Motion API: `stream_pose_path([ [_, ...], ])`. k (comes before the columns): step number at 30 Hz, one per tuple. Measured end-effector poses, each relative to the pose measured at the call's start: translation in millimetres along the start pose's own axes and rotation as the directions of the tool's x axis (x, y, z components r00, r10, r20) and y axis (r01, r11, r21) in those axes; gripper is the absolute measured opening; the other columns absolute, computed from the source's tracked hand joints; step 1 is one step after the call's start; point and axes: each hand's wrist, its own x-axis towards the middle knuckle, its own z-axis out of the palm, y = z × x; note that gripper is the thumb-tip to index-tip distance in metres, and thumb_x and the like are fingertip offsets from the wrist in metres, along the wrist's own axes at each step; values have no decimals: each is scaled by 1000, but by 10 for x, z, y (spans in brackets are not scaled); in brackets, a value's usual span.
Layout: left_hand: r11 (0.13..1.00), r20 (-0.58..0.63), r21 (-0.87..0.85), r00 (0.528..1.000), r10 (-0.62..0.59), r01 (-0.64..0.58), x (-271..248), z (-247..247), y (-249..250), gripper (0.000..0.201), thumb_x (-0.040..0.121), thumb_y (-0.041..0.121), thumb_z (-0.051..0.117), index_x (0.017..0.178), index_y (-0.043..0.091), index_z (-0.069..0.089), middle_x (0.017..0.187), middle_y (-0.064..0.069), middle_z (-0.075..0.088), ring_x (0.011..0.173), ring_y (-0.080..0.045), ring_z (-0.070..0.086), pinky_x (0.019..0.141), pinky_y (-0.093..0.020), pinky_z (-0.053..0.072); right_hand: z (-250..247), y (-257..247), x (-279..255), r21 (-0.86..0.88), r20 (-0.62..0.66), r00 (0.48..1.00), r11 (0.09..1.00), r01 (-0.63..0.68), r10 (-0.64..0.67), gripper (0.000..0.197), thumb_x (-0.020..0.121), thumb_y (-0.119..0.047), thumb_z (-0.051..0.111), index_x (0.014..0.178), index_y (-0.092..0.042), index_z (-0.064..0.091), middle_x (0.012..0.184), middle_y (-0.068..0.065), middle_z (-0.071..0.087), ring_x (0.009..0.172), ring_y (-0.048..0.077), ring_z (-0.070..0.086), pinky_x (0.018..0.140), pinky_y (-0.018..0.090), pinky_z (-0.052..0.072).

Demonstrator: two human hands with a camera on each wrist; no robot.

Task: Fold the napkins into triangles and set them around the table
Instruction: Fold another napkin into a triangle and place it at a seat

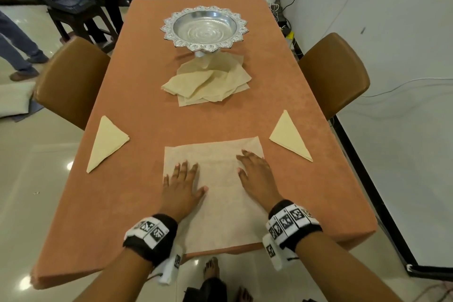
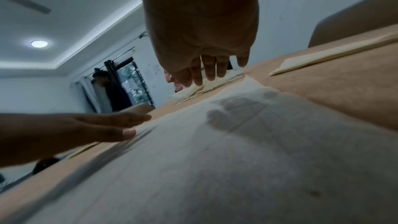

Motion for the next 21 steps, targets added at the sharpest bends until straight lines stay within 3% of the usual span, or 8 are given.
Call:
stream_pose_path([
  [2,998,-10,-56,1000,-1,1,-108,159,107,78,86,70,13,152,32,-4,159,-2,-14,147,-21,-11,116,-47,-3,-61,118,89,123,-96,992,990,-73,85,43,96,-13,46,139,-15,44,148,3,39,136,19,35,114,34,21],
  [4,998,-12,-55,1000,-19,18,-137,293,142,80,81,73,0,151,35,-8,156,1,-21,144,-18,-19,116,-46,-7,-121,316,325,283,-83,978,945,-163,194,49,93,-3,45,142,-9,39,148,8,39,136,23,35,113,32,26],
  [7,999,-25,-37,999,-26,25,-90,353,66,78,80,74,-4,150,38,-13,155,4,-27,141,-14,-26,115,-45,-12,-161,486,672,613,174,954,731,-300,245,64,91,5,42,149,-13,21,154,3,25,142,19,24,116,36,24],
  [9,1000,-20,-29,1000,-11,11,-55,345,22,79,80,74,-4,149,39,-14,155,5,-27,141,-13,-27,115,-44,-13,-142,538,836,675,274,930,640,-367,244,71,89,5,50,149,-16,18,153,4,26,141,21,27,114,40,29],
  [11,1000,-8,-28,1000,-2,2,-44,330,6,79,78,75,-6,148,40,-16,154,6,-29,139,-12,-29,114,-44,-15,-100,589,954,667,299,917,630,-398,263,69,84,4,62,143,-14,31,146,9,38,133,27,39,108,46,37],
  [15,999,18,-35,1000,0,1,-29,327,0,82,74,79,-12,146,41,-20,153,5,-31,138,-13,-31,111,-44,-17,-48,686,1056,649,361,876,589,-482,319,27,77,5,70,98,-9,63,107,15,66,106,39,61,93,53,49],
  [17,999,20,-43,1000,-1,2,-23,327,-3,82,75,79,-10,147,41,-19,153,5,-31,138,-13,-31,111,-45,-18,-72,720,1055,626,343,870,604,-492,354,16,76,-3,74,91,-8,69,98,16,70,93,34,66,87,52,52],
  [21,1000,21,-26,1000,-9,10,-27,328,0,79,77,77,-7,146,41,-21,153,5,-31,138,-14,-31,112,-46,-17,-277,640,1015,320,64,891,837,-444,449,2,83,-12,67,82,-12,69,91,11,70,86,27,63,73,30,48],
])
